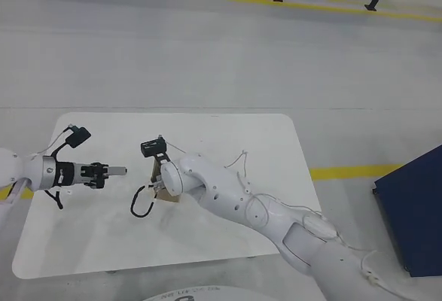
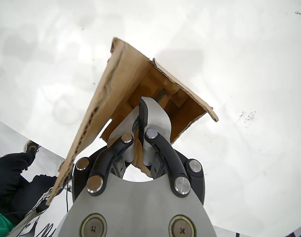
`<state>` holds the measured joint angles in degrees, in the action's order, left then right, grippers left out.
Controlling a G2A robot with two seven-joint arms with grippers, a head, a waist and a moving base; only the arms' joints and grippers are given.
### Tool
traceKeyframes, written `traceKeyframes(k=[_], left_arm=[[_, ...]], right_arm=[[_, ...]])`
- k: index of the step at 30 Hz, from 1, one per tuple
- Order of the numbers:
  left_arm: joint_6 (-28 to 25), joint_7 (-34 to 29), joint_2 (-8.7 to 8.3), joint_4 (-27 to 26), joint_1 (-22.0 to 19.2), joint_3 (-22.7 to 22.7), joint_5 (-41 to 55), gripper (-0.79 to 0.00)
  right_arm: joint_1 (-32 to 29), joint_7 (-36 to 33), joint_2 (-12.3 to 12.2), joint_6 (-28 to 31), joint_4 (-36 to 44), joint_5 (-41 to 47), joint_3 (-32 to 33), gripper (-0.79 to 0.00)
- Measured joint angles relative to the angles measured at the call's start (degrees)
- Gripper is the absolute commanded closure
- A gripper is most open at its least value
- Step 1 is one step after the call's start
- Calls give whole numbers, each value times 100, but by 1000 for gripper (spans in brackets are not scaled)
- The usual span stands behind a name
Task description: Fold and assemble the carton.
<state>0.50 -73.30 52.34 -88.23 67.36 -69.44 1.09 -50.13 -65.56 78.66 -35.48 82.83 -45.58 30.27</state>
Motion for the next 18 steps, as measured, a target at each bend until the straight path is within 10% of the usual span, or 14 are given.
traceKeyframes(k=[18], left_arm=[[-160, -85, 11, 141, -51, 102, 41, -785]], right_arm=[[203, -89, 177, -116, -519, 195, 36, 0]])
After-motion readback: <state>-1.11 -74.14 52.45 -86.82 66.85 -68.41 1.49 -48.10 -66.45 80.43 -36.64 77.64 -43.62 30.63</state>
